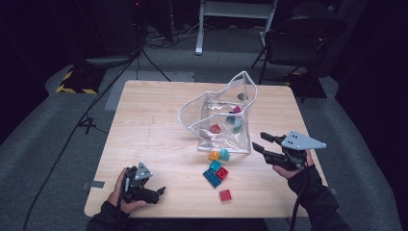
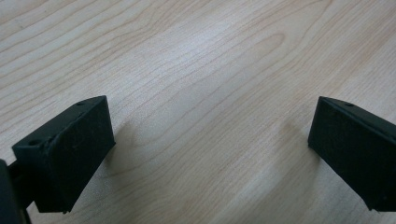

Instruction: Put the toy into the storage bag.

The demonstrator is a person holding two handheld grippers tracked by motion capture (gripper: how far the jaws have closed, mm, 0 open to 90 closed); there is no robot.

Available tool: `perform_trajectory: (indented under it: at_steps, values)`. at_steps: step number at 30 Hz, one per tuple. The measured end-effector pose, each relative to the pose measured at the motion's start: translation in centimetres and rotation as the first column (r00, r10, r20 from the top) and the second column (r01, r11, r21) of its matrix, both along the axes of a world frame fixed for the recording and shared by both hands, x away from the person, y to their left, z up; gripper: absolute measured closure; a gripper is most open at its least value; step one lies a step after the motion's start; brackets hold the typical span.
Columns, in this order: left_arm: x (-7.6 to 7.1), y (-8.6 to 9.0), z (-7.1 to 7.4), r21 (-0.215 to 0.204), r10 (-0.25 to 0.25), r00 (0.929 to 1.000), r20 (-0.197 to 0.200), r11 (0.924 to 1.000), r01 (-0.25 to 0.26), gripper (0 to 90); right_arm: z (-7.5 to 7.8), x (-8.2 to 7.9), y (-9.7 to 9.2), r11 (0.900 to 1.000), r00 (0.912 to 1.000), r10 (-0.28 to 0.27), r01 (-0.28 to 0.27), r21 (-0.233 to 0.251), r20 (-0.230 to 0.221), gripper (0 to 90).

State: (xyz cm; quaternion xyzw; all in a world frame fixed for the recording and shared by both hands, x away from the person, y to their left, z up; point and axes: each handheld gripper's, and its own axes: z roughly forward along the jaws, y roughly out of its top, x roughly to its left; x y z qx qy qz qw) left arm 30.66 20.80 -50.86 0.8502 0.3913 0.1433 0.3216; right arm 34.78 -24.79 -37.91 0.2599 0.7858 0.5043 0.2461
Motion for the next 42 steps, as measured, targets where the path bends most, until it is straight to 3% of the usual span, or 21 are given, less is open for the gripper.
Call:
perform_trajectory:
  at_steps: [9,19,23,27,28,32,39,42]
  values:
    - [0.0,0.0,0.0,-0.001,0.004,1.0,0.0,1.0,-0.004,0.5,-4.8,-2.3,1.1,0.9933,0.9914,0.099,-0.104,-0.051,-0.086,49.3]
    - [0.0,0.0,0.0,-0.001,0.004,1.0,0.0,1.0,-0.004,0.5,-9.6,-3.7,2.6,0.9694,0.9556,0.193,-0.221,-0.108,-0.223,43.8]
    - [0.0,0.0,0.0,-0.001,0.004,1.0,0.0,1.0,-0.004,0.5,-10.6,-4.0,3.2,0.9594,0.941,0.228,-0.261,-0.107,-0.25,41.2]
    - [0.0,0.0,0.0,-0.001,0.005,1.0,0.0,1.0,-0.005,0.5,-11.1,-4.2,3.6,0.9524,0.9324,0.251,-0.286,-0.106,-0.26,38.5]
    - [0.0,0.0,0.0,-0.001,0.004,1.0,0.0,1.0,-0.004,0.5,-11.2,-4.2,3.7,0.9493,0.9257,0.266,-0.3,-0.093,-0.268,37.8]
    - [0.0,0.0,0.0,-0.001,0.004,1.0,0.0,1.0,-0.004,0.5,-11.5,-4.5,4.2,0.9365,0.9138,0.301,-0.337,-0.096,-0.272,35.5]
    - [0.0,0.0,0.0,-0.001,0.004,1.0,0.0,1.0,-0.004,0.5,-12.3,-4.6,5.7,0.9205,0.9055,0.322,-0.368,-0.133,-0.277,33.7]
    - [0.0,0.0,0.0,-0.001,0.004,1.0,0.0,1.0,-0.004,0.5,-12.7,-4.6,6.3,0.9171,0.9059,0.319,-0.369,-0.151,-0.279,33.5]
